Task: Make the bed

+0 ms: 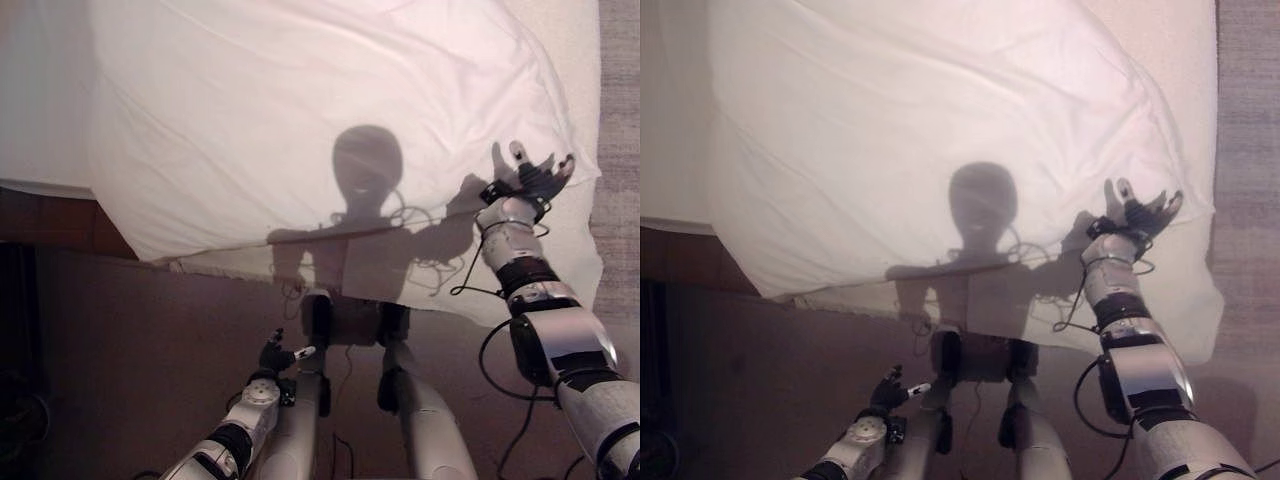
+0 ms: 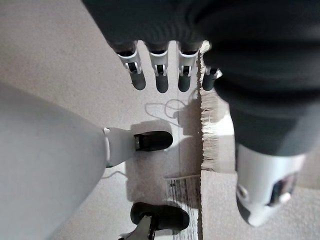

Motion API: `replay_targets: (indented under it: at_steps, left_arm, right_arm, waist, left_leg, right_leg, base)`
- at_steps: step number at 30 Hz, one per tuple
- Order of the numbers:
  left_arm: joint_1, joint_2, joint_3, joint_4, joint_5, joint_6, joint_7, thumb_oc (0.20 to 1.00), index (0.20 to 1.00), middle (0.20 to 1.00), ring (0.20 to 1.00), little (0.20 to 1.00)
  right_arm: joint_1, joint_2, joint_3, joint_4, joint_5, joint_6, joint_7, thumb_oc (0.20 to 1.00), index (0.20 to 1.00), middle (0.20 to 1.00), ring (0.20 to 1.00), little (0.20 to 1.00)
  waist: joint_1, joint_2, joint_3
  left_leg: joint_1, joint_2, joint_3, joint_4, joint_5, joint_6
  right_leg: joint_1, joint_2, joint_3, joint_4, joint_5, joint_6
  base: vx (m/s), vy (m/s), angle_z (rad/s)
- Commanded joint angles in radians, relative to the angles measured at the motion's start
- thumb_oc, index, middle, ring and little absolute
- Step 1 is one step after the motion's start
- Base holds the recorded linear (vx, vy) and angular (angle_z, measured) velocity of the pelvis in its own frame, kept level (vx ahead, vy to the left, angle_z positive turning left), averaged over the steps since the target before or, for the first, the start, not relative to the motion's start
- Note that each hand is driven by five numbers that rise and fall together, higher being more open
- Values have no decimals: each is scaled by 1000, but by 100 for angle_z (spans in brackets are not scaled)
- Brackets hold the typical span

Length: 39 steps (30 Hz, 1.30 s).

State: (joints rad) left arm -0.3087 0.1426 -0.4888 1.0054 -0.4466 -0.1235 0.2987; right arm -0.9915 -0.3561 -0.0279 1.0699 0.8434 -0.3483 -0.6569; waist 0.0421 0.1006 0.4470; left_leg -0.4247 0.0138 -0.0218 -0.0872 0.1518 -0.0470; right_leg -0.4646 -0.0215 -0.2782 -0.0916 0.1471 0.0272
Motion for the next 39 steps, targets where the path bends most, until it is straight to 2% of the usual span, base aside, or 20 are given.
replay_targets:
  at_steps: [1, 7, 19, 23, 25, 26, 29, 34, 39]
  left_arm:
    - [-5, -35, -8, 38, -37, 1, -11, 1000, 1000, 1000, 1000, 1000]
    - [-6, -38, -14, 61, -51, 16, -6, 1000, 1000, 1000, 1000, 1000]
    - [-14, -39, -23, 54, -49, 22, 7, 1000, 1000, 1000, 1000, 1000]
    - [-15, -27, -22, 34, -49, 16, -1, 1000, 1000, 1000, 1000, 1000]
    - [-11, -10, -17, 29, -48, 8, -19, 1000, 1000, 1000, 1000, 1000]
    - [-11, -11, -17, 29, -48, 8, -19, 1000, 1000, 1000, 1000, 1000]
    - [2, 11, -12, 18, -46, -3, -47, 1000, 1000, 1000, 1000, 1000]
    - [9, 23, -16, 16, -50, -7, -71, 1000, 1000, 1000, 1000, 1000]
    - [14, 32, -26, 4, -60, -12, -88, 1000, 1000, 1000, 1000, 1000]
  right_arm:
    - [-46, -12, 8, -5, 142, -87, 89, 1000, 1000, 1000, 1000, 1000]
    - [-62, 51, -6, 28, 230, -123, 83, 1000, 1000, 1000, 1000, 1000]
    - [-91, 79, -19, 81, 273, -101, 51, 1000, 1000, 1000, 1000, 1000]
    - [-113, 48, 6, 112, 276, -54, 98, 1000, 1000, 1000, 1000, 1000]
    - [-140, -7, 59, 136, 256, 10, 173, 1000, 1000, 1000, 1000, 1000]
    - [-142, -9, 60, 140, 258, 11, 176, 1000, 1000, 1000, 1000, 1000]
    - [-195, -107, 142, 166, 201, 82, 260, 1000, 1000, 1000, 1000, 1000]
    - [-270, -166, 196, 172, 219, 107, 331, 1000, 1000, 1000, 1000, 1000]
    - [-354, -216, 226, 159, 277, 92, 379, 1000, 1000, 1000, 1000, 1000]
  waist:
    - [-1, -2, 22]
    - [1, -12, 24]
    - [11, -19, 26]
    - [24, -19, 29]
    - [34, -26, 35]
    - [34, -25, 35]
    - [53, -31, 42]
    - [69, -30, 50]
    - [86, -27, 54]
  left_leg:
    - [5, -74, 29, 0, -19, -15]
    - [4, -69, 23, 0, -20, -17]
    - [-9, -69, 9, 0, -28, -19]
    - [-17, -70, 3, 0, -26, -20]
    - [-22, -68, 0, 0, -23, -21]
    - [-22, -68, 0, 0, -23, -21]
    - [-32, -66, -4, 0, -15, -22]
    - [-45, -66, -10, 0, -9, -24]
    - [-62, -68, -18, 0, -2, -29]
  right_leg:
    - [45, -23, 106, 47, -24, 80]
    - [48, -19, 97, 42, -25, 78]
    - [46, -16, 76, 40, -36, 75]
    - [40, -17, 68, 43, -36, 77]
    - [34, -17, 64, 47, -34, 77]
    - [34, -17, 64, 47, -34, 77]
    - [24, -17, 55, 52, -33, 78]
    - [12, -18, 46, 53, -29, 80]
    - [1, -17, 38, 45, -22, 84]
  base:
    - [-13, -18, -8]
    - [8, -34, -4]
    - [11, -15, 3]
    - [8, -4, 0]
    - [11, -16, 3]
    - [15, -25, 5]
    - [-4, -18, 3]
    - [-4, -10, 7]
    - [-2, -3, 1]
